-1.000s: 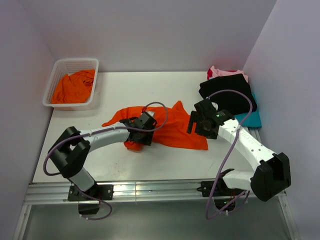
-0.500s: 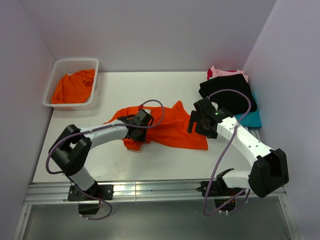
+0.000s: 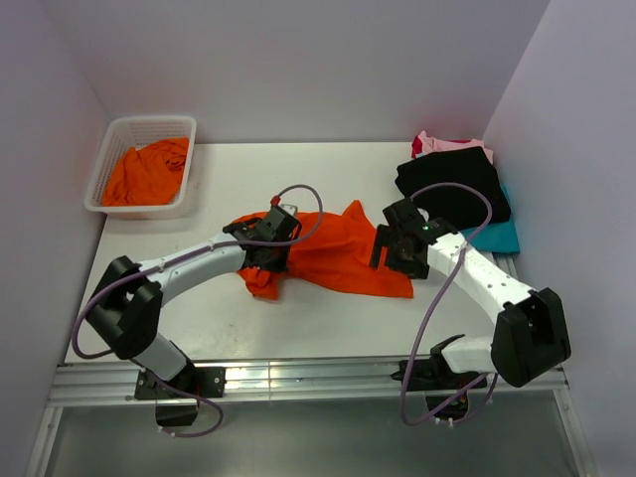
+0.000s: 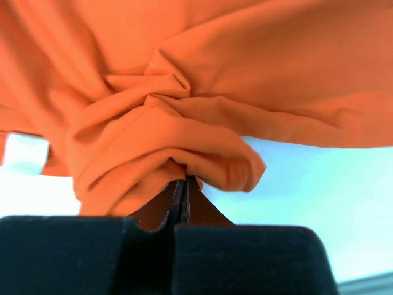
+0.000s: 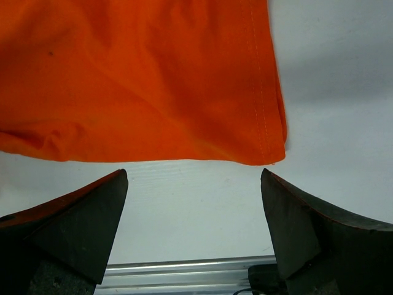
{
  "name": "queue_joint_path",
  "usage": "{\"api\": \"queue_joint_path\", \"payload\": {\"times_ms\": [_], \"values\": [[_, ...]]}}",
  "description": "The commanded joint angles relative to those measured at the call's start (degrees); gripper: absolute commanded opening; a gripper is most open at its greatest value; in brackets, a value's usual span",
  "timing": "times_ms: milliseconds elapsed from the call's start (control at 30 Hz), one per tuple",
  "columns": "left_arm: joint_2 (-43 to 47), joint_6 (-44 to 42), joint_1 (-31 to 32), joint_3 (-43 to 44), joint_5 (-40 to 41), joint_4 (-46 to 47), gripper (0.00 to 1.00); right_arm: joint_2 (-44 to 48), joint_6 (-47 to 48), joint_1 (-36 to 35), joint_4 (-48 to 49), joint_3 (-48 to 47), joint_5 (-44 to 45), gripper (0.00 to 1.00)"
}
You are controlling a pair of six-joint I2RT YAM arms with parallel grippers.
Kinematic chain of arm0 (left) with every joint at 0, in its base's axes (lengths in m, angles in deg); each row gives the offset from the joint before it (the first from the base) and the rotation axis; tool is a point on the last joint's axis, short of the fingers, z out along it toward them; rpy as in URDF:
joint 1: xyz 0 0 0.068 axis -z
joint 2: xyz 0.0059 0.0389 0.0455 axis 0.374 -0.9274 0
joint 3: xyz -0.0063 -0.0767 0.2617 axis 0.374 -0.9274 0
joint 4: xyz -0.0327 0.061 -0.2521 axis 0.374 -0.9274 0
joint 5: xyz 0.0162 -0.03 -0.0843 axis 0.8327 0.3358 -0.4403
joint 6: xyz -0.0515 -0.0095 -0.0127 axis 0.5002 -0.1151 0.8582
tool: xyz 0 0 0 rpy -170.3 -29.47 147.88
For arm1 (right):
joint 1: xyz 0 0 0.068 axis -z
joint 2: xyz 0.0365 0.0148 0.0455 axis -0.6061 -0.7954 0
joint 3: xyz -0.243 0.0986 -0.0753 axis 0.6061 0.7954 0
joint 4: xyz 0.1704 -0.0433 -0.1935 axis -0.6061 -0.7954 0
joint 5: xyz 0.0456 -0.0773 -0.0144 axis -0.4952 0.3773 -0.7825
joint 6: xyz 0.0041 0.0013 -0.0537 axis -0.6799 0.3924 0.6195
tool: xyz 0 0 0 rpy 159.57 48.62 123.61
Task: Fold and stack the t-shirts
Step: Flatten out the tshirt
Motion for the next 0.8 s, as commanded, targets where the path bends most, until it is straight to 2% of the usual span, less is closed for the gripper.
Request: {"api": "queue_joint_path", "payload": {"times_ms": [0, 233, 400, 533, 700, 733, 767], "values": [[5.19, 0.65, -0.22, 4.39, -0.21, -3.31, 0.0, -1.39, -0.31, 0.31, 2.6, 2.05, -1.44, 0.95], [7.83, 1.97, -0.22, 5.71, -0.92, -5.69, 0.0, -3.94, -1.98, 0.83, 6.37, 5.4, -3.73, 0.92], [8.88, 3.02, -0.22, 4.84, -0.66, -6.4, 0.0, -6.48, -5.92, 2.15, 1.56, 6.36, 1.08, 0.9], [9.85, 3.29, -0.22, 4.13, -0.57, -6.66, 0.0, -5.96, -7.43, 4.69, 2.5, 8.82, 0.06, 0.9], [9.86, 3.64, -0.22, 4.22, -0.22, -7.19, 0.0, -9.12, -7.69, 6.63, 4.71, 10.58, -0.83, 0.82], [9.86, 3.64, -0.22, 4.22, -0.22, -7.19, 0.0, -9.73, -7.43, 6.63, 5.67, 10.67, -0.92, 0.8], [9.86, 3.55, -0.31, 4.22, -0.22, -7.36, 0.0, -10.96, -7.25, 6.89, 5.94, 10.67, -0.92, 0.72]]}}
